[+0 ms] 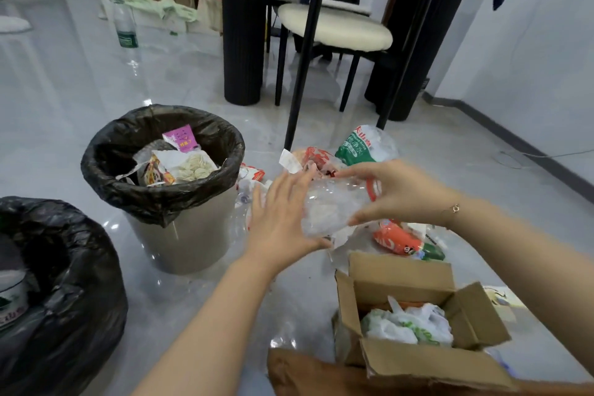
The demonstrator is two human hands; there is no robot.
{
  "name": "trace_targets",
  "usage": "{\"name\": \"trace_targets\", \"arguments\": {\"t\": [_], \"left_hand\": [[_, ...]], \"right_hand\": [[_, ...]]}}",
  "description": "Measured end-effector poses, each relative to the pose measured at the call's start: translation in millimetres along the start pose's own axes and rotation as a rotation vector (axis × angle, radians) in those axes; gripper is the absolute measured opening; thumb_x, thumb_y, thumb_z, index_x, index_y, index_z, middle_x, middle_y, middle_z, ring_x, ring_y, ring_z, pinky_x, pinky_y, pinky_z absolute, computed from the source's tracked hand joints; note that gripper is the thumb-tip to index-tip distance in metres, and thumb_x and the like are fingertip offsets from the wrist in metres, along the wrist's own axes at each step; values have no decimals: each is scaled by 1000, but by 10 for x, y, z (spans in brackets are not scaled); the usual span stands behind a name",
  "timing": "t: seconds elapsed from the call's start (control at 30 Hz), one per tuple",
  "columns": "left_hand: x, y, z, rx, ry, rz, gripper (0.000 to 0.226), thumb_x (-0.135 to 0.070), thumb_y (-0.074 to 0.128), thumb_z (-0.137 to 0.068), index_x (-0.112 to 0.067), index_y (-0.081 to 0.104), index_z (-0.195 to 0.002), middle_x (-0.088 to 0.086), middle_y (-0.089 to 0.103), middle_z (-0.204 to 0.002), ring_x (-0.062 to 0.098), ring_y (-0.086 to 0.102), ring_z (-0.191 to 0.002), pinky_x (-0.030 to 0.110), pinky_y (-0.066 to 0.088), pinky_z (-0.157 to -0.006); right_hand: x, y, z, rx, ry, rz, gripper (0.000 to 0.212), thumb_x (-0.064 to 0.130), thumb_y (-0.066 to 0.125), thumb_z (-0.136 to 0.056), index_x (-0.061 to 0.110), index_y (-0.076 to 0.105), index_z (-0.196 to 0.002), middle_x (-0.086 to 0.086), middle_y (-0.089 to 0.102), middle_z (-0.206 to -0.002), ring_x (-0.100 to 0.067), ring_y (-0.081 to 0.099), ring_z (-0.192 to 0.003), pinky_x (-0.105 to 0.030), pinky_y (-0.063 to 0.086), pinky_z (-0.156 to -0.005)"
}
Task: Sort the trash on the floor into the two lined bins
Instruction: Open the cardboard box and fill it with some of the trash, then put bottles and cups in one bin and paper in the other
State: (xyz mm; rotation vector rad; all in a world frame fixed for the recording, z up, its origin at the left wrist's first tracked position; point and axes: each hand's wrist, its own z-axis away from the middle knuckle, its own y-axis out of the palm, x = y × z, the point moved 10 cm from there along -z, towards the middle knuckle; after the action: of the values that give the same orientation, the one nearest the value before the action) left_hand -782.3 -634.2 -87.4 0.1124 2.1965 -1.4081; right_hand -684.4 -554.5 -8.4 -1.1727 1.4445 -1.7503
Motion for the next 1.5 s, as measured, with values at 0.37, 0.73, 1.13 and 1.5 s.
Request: {"name": "trace_targets", "arguments": {"t": [0.37, 0.73, 1.13, 1.5], "left_hand": [[-11, -1638, 538, -331, -227, 488, 69, -53, 80, -63, -49, 34, -115, -25, 55, -102, -6, 54, -96, 16, 43, -73], [1400, -3080, 1422, -488, -516, 451, 98, -60, 83, -52, -42, 33, -135, -8, 57, -117, 11, 59, -104, 29, 47, -77], [2525, -2179, 1815, -204, -641, 488, 101, -43, 86, -63, -30, 24, -142, -11, 52, -128, 9, 52, -118, 26, 41, -97], [2273, -2079, 1921, -334, -636, 115, 84, -25, 77, -78, -12, 32, -147, 4, 35, -149, 17, 34, -138, 21, 22, -110]], "right_hand": [[1059, -564, 89, -380, -111, -1083, 39, 30, 68, -84, 25, 59, -121, 3, 62, -121, -9, 65, -105, -35, 56, -88], [2772, 299, -529, -67, -254, -1188, 31, 16, 61, -92, 18, 60, -123, 1, 68, -114, -10, 64, -106, -27, 54, -89], [2808, 1929, -709, -27, 54, -1003, 31, 8, 56, -87, 21, 65, -113, 7, 63, -115, -3, 57, -107, -25, 46, -98], [2263, 1831, -676, -68, 223, -1310, 27, -2, 52, -88, 17, 65, -102, 3, 67, -98, -12, 62, -91, -27, 54, -79]]}}
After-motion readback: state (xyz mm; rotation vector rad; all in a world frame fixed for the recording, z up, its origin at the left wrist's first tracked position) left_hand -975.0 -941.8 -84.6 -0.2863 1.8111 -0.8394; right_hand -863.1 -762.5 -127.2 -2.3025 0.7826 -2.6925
